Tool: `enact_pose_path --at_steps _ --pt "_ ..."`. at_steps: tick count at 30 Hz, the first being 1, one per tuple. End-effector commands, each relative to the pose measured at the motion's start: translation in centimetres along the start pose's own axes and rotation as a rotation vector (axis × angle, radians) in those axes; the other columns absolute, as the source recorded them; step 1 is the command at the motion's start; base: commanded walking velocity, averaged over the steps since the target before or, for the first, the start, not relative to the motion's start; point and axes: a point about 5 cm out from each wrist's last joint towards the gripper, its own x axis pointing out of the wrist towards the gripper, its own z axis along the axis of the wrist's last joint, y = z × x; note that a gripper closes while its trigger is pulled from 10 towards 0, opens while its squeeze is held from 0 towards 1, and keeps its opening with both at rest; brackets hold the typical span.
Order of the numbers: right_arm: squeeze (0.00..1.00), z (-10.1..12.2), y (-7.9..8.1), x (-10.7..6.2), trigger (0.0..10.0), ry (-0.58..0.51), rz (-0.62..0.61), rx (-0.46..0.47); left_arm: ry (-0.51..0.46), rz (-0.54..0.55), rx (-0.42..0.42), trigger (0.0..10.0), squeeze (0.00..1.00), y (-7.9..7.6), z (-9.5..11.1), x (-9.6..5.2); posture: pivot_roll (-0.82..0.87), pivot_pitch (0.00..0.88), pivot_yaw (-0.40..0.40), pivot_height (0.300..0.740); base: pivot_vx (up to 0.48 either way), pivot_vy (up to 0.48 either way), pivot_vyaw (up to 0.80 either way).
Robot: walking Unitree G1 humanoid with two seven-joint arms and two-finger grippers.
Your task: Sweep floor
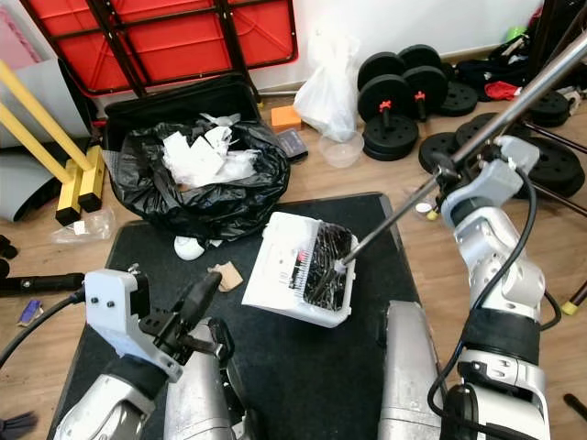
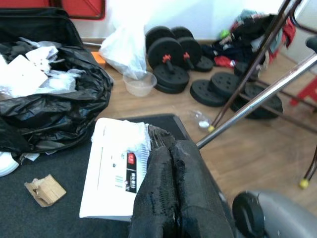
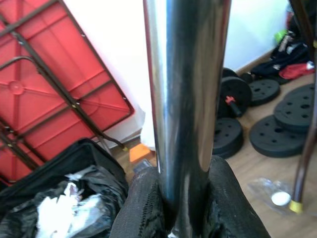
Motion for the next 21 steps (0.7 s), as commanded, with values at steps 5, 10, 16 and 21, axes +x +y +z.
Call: enact_pose_path --at_steps 5,10,16,21 --pt "0.0 1.3 1.2 0.1 10.0 -0.07 0.065 0.007 -0.004 0.05 -0.035 10.0 0.0 1.1 -0.1 0.4 -0.07 0.036 0.001 0.507 0.0 0.0 0.0" --pt "0.0 1.6 1.2 0.0 10.0 -0.089 0.066 -0.009 -0.004 0.106 -0.035 10.0 0.0 2.1 -0.1 1.1 -0.08 0.005 0.014 0.522 0.0 0.0 0.0" --pt "0.0 1.8 1.3 0.3 10.0 -0.104 0.065 -0.015 -0.001 0.124 -0.049 10.0 0.0 2.5 -0.2 1.6 -0.08 0.001 0.012 0.542 0.0 0.0 0.0" --pt "0.0 1.9 1.5 0.4 10.0 -0.107 0.069 -0.018 0.013 0.132 -0.027 10.0 0.0 2.6 -0.4 1.8 -0.08 0.0 0.007 0.557 -0.48 0.0 0.0"
